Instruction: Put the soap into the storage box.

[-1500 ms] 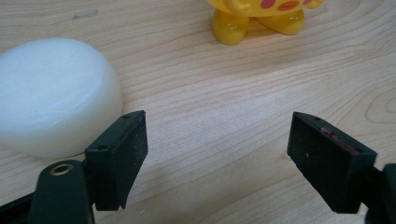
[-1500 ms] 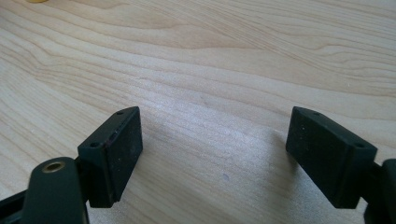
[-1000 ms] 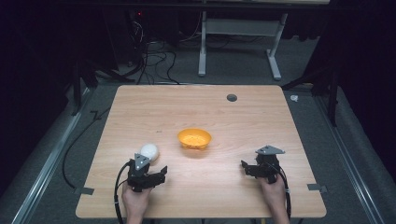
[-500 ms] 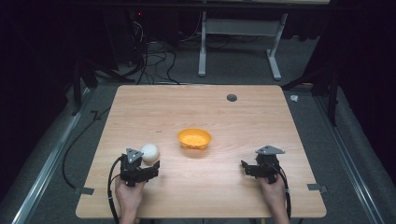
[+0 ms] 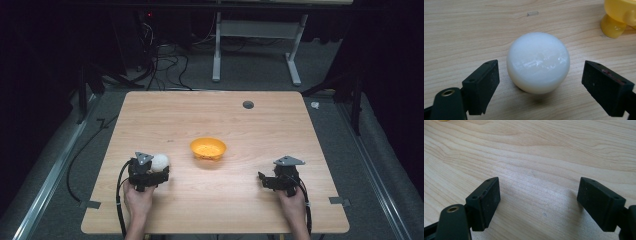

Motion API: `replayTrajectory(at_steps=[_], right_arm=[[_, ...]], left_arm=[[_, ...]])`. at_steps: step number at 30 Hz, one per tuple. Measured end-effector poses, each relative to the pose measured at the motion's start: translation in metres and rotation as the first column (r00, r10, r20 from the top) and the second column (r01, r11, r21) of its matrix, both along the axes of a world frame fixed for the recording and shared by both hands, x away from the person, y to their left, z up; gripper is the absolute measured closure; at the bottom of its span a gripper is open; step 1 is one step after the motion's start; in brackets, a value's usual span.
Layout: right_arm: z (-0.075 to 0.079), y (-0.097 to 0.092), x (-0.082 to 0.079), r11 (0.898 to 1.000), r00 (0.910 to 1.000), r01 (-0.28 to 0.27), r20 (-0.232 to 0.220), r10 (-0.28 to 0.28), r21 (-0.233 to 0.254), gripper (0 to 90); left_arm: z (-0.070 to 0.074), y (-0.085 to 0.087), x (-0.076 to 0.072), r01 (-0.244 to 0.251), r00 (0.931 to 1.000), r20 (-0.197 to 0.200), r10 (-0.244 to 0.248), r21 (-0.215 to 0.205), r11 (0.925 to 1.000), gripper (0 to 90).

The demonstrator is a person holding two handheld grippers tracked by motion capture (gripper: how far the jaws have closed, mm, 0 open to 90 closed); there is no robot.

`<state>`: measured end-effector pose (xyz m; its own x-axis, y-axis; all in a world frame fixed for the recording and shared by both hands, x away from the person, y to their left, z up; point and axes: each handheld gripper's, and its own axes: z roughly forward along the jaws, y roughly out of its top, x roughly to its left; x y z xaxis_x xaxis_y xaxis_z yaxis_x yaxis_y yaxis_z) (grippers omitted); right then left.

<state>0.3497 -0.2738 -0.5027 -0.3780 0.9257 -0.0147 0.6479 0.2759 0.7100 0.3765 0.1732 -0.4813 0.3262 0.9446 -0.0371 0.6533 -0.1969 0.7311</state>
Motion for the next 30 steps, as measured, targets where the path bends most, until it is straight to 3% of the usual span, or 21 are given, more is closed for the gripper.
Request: replayTrajectory(at_steps=[8,14,30], right_arm=[[0.0,0.0,0.0,1.0,1.0,0.0,0.0,0.0,0.001,19.5],[0.0,0.0,0.0,1.0,1.0,0.001,0.0,-0.001,0.001,19.6],[0.0,0.0,0.0,1.0,1.0,0.0,0.0,0.0,-0.001,19.5]], left_arm=[[-0.003,-0.001,0.013,-0.008,0.9999,-0.013,0.008,-0.001,1.0,14.6],[-0.011,-0.003,0.02,-0.002,0.9989,-0.046,0.002,-0.003,1.0,14.8],[-0.019,-0.008,0.026,-0.011,0.9976,-0.068,0.012,0.013,0.9999,19.7]])
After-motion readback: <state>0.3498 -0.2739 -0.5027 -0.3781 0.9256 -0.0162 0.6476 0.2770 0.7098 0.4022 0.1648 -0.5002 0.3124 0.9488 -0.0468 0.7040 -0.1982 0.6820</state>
